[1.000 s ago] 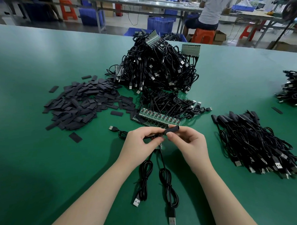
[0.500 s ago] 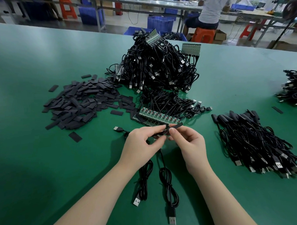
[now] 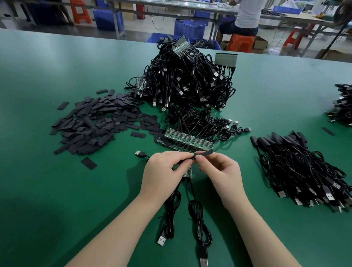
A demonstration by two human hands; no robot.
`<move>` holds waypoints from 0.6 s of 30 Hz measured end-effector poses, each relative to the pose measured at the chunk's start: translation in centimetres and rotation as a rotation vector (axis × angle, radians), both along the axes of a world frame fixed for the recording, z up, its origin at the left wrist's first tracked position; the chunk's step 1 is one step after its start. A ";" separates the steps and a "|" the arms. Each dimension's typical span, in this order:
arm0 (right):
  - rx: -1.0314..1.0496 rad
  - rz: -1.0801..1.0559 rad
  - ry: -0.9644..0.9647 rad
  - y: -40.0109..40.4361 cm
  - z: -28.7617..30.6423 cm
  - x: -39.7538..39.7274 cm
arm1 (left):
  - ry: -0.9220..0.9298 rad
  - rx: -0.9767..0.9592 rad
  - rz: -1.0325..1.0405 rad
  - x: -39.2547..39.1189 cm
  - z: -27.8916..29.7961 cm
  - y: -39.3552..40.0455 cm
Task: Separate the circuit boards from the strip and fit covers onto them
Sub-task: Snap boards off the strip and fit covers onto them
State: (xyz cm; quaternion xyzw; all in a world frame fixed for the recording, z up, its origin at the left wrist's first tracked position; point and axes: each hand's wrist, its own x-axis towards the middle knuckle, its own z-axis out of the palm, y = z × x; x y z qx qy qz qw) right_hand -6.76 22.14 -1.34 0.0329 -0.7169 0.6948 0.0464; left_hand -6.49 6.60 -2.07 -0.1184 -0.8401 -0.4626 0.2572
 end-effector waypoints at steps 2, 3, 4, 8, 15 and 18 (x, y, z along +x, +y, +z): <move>0.030 0.000 0.003 0.1 0.0 0.0 | -0.003 -0.013 -0.006 0.0 0.0 0.0; 0.042 -0.006 0.003 0.0 0.0 0.0 | -0.001 -0.021 -0.002 0.0 0.0 0.0; 0.044 -0.016 0.004 0.0 -0.1 0.0 | 0.004 -0.023 0.002 0.0 0.0 0.1; 0.006 -0.044 0.016 -0.2 -0.1 0.0 | 0.023 -0.022 0.007 0.0 -0.1 0.4; 0.044 0.007 0.002 -0.1 -0.3 -0.1 | 0.087 -0.005 0.041 0.2 -0.4 0.4; 0.059 0.019 0.017 -0.2 0.0 0.0 | 0.055 0.013 0.020 0.1 -0.2 0.3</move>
